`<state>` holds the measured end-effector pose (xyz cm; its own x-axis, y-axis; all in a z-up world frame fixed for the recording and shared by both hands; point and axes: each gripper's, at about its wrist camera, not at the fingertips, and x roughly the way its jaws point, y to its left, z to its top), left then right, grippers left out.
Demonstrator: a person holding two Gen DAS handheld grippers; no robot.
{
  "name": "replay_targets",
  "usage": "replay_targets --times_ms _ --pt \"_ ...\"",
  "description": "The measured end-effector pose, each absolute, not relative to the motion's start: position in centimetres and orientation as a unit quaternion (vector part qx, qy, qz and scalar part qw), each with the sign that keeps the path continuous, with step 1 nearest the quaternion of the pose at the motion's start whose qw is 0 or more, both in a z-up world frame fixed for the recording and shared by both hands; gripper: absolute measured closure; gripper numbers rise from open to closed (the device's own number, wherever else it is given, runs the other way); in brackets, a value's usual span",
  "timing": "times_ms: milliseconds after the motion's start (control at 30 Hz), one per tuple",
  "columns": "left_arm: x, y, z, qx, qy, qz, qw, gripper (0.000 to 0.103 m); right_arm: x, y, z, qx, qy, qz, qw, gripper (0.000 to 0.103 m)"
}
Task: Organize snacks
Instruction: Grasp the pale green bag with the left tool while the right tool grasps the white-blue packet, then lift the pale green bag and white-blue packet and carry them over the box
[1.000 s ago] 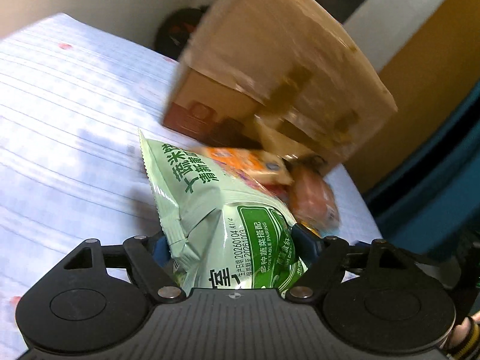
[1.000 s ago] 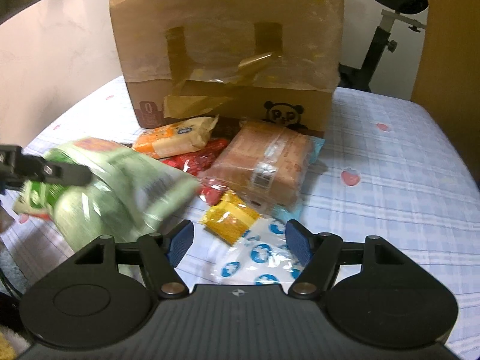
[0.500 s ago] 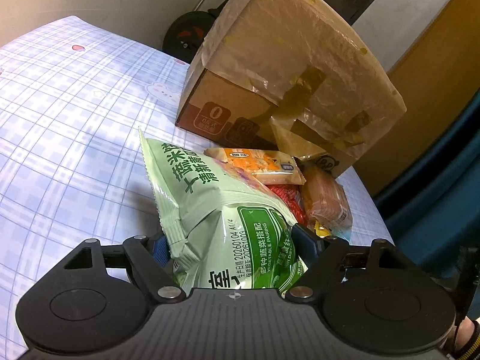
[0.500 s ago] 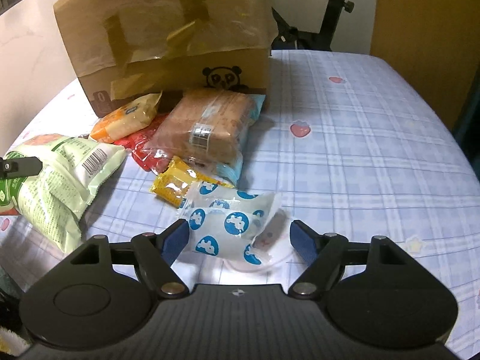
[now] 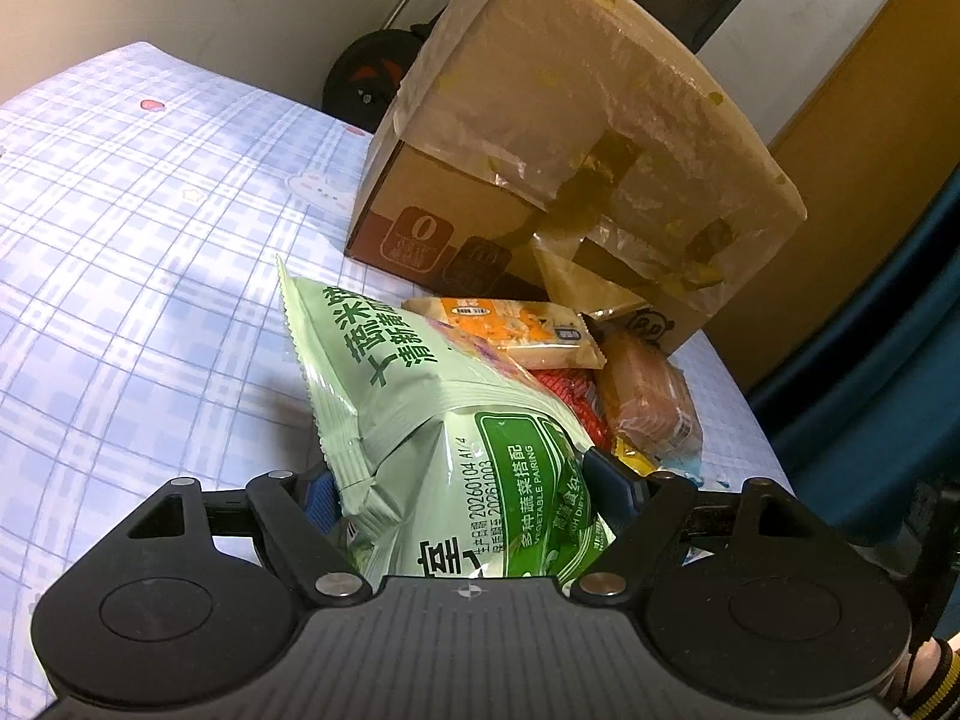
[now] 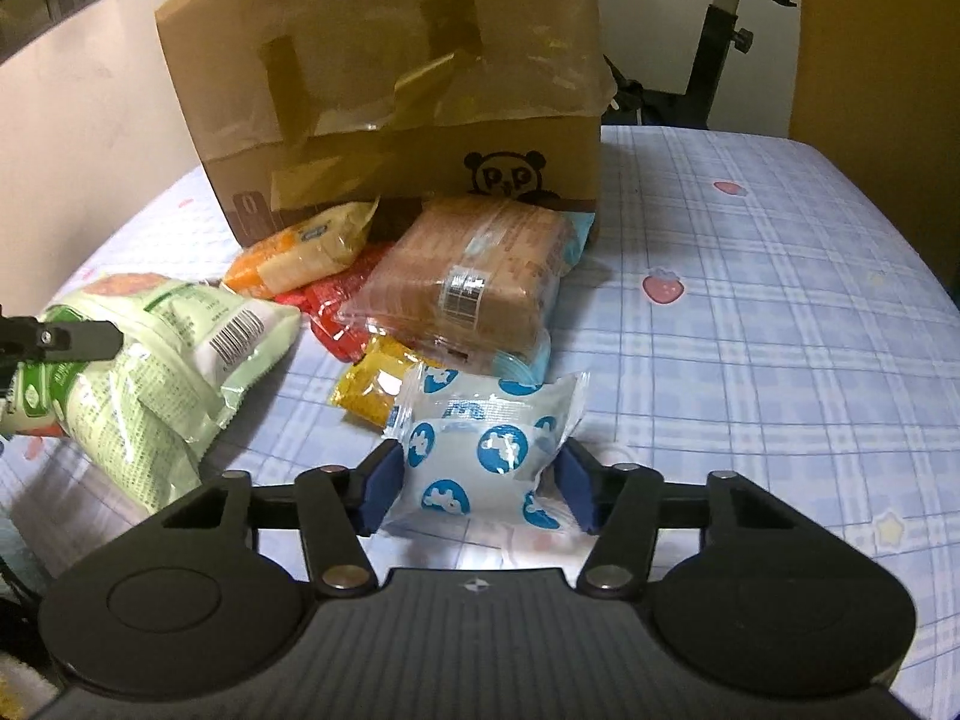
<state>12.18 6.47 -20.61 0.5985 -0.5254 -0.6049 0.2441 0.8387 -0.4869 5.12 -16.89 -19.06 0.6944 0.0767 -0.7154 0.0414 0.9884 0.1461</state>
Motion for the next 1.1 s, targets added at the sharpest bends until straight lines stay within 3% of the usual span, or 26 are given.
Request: replay_targets --times_ms 467,1100 --pt "11.2 8.1 -17.1 -0.188 0.342 -0.223 0.894 0.022 4.4 -17.7 -15.1 0.098 0.327 0.026 0.939 0.052" --pt "14.8 8.9 -2.9 -0.143 0.168 -0.233 0.947 0.022 10.6 -18.7 -2.7 0.077 0.170 0.079 0.979 0.052"
